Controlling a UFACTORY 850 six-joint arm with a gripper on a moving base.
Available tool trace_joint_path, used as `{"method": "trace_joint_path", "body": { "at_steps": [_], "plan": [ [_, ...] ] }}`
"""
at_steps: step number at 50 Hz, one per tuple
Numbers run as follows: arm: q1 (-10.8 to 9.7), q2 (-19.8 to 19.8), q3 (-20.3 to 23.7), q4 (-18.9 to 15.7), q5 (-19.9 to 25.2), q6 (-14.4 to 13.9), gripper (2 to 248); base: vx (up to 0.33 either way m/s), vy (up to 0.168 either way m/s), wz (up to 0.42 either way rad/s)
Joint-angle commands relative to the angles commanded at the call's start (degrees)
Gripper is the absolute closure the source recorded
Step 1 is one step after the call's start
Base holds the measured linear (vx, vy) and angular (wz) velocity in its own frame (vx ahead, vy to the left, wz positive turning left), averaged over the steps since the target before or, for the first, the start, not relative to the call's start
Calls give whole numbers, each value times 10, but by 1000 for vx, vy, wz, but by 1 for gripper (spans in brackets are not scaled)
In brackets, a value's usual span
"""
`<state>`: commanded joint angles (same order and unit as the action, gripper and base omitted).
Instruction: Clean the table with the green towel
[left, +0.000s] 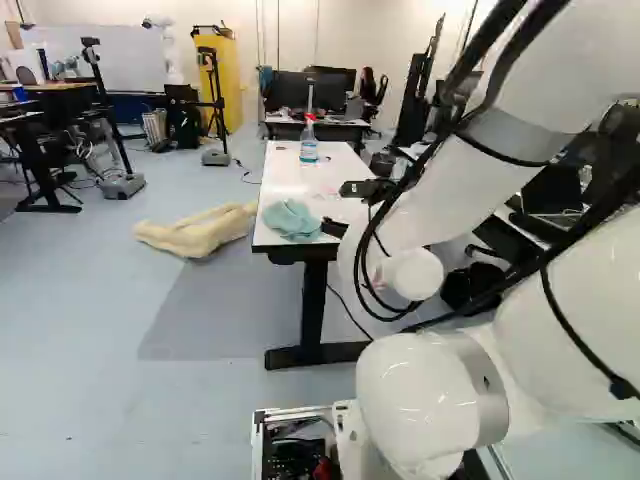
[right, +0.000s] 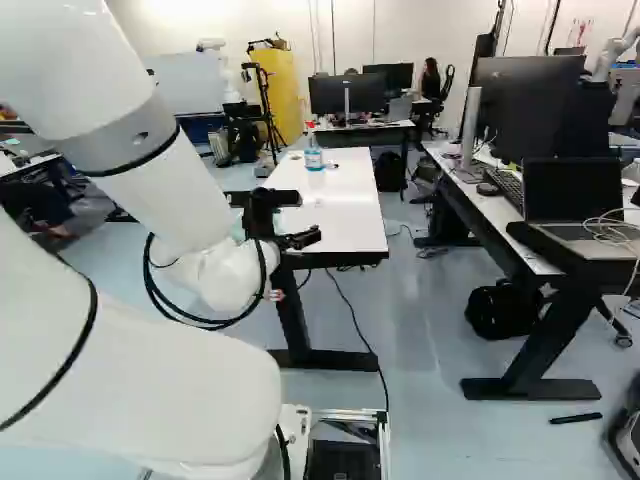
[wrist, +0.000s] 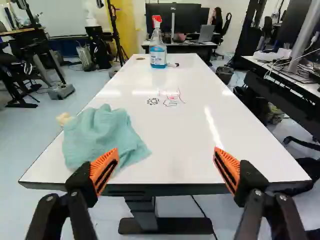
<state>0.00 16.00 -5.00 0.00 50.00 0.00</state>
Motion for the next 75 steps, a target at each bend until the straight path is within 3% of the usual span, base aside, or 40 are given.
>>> {"method": "trace_joint_path", "body": {
  "at_steps": [22,42,58,75],
  "plan": [
    [12,-17,-53,0,0,0,3,0,0,0],
    [47,-33,-95,0,-11,0,3,0,0,0],
    [77,-48,-131,0,-65,0,3,0,0,0],
    [106,-67,-172,0,-156,0,3,0,0,0]
  ]
}}
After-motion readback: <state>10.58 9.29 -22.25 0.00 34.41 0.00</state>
